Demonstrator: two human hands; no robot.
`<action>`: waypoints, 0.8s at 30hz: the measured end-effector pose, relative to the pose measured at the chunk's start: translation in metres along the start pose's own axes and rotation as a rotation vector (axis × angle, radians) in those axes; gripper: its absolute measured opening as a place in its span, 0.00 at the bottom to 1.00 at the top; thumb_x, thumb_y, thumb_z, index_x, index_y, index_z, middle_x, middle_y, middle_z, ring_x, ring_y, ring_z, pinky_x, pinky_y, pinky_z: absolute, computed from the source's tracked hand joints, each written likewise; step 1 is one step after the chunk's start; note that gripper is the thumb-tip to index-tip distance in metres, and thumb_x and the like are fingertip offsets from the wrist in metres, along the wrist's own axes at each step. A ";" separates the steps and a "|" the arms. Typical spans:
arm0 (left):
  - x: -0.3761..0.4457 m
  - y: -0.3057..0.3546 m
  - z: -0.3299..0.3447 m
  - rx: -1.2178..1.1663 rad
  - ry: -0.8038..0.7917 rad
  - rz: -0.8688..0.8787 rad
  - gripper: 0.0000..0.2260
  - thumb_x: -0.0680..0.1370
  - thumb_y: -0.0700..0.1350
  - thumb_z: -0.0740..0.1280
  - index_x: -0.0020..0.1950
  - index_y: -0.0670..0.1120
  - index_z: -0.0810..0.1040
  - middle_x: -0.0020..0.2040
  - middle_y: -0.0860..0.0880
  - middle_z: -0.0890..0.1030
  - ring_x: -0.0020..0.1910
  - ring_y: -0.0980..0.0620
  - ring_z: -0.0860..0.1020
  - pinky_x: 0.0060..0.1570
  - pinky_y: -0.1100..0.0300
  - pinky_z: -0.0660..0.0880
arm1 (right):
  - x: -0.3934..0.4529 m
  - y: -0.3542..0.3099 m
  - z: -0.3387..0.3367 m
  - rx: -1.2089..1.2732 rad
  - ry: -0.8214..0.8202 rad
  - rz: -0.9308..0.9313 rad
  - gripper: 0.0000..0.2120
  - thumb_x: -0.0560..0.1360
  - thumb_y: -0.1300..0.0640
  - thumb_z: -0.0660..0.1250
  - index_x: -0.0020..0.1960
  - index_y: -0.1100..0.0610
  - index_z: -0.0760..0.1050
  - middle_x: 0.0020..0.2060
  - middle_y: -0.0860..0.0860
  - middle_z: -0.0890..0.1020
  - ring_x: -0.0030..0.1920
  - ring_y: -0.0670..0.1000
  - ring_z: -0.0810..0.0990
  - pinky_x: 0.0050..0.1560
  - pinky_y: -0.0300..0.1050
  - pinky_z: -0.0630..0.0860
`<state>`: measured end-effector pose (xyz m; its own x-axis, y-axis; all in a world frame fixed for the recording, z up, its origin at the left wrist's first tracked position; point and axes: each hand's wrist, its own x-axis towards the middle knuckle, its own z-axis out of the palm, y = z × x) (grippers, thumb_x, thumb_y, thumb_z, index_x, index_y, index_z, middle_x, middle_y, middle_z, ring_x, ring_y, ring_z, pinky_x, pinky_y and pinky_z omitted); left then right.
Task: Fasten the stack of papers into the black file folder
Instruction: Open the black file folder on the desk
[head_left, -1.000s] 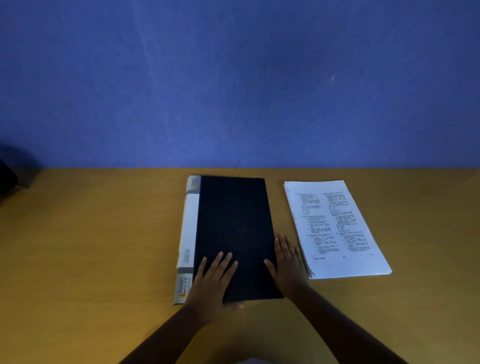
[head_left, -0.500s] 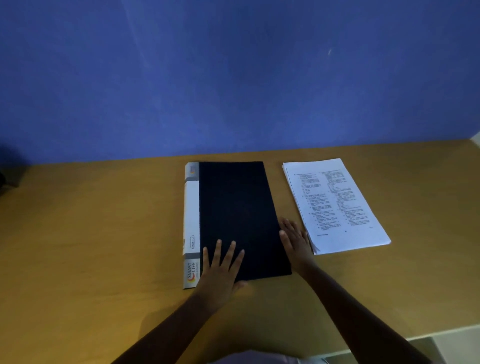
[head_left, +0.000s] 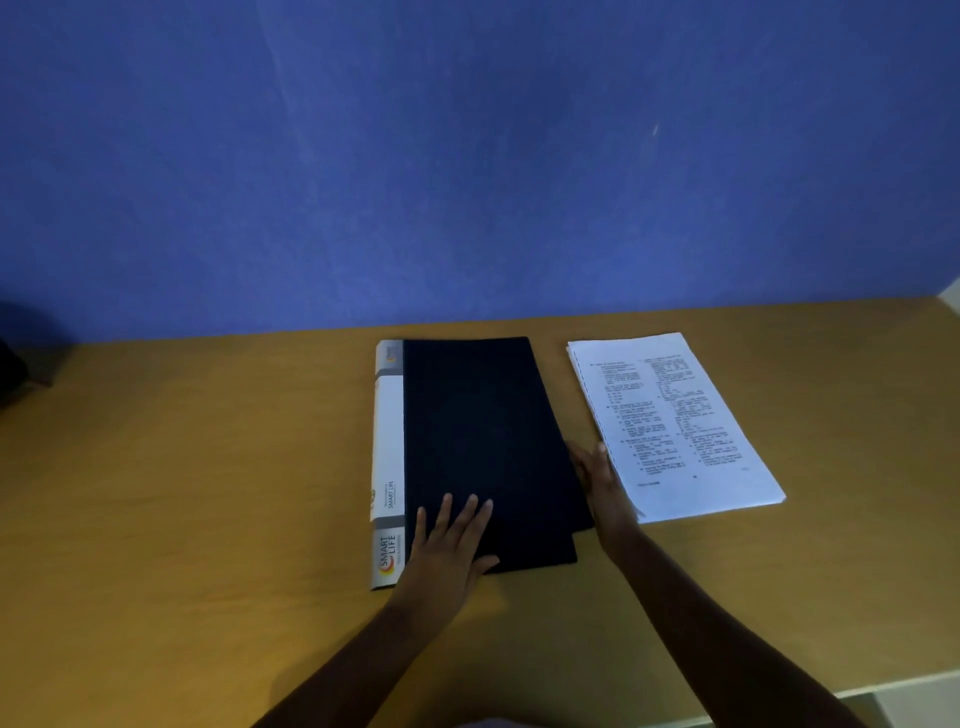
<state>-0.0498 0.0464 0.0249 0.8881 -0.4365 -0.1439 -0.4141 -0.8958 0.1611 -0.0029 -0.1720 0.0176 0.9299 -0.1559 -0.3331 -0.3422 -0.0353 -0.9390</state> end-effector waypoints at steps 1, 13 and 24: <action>-0.002 0.000 -0.002 -0.044 0.016 -0.022 0.31 0.80 0.56 0.37 0.62 0.44 0.76 0.59 0.47 0.81 0.59 0.43 0.78 0.52 0.44 0.76 | 0.000 -0.004 0.004 0.021 -0.009 -0.007 0.25 0.81 0.44 0.45 0.67 0.54 0.70 0.64 0.53 0.76 0.61 0.50 0.76 0.60 0.42 0.75; -0.018 -0.003 -0.002 -0.554 0.329 -0.139 0.26 0.77 0.61 0.39 0.72 0.52 0.56 0.69 0.49 0.65 0.71 0.46 0.59 0.67 0.48 0.59 | -0.002 0.032 0.029 -0.923 -0.116 -0.254 0.24 0.81 0.54 0.53 0.75 0.57 0.55 0.77 0.55 0.55 0.77 0.55 0.49 0.77 0.52 0.48; -0.028 -0.003 -0.014 -1.109 0.947 -0.482 0.15 0.80 0.47 0.50 0.66 0.51 0.67 0.60 0.60 0.72 0.59 0.66 0.69 0.54 0.81 0.63 | -0.001 0.051 0.026 -1.308 -0.092 -0.335 0.32 0.79 0.41 0.46 0.76 0.55 0.40 0.77 0.52 0.44 0.76 0.50 0.39 0.74 0.46 0.38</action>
<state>-0.0705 0.0621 0.0425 0.8650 0.4640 0.1909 -0.0883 -0.2338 0.9683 -0.0181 -0.1479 -0.0326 0.9812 0.1094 -0.1590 0.0722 -0.9722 -0.2229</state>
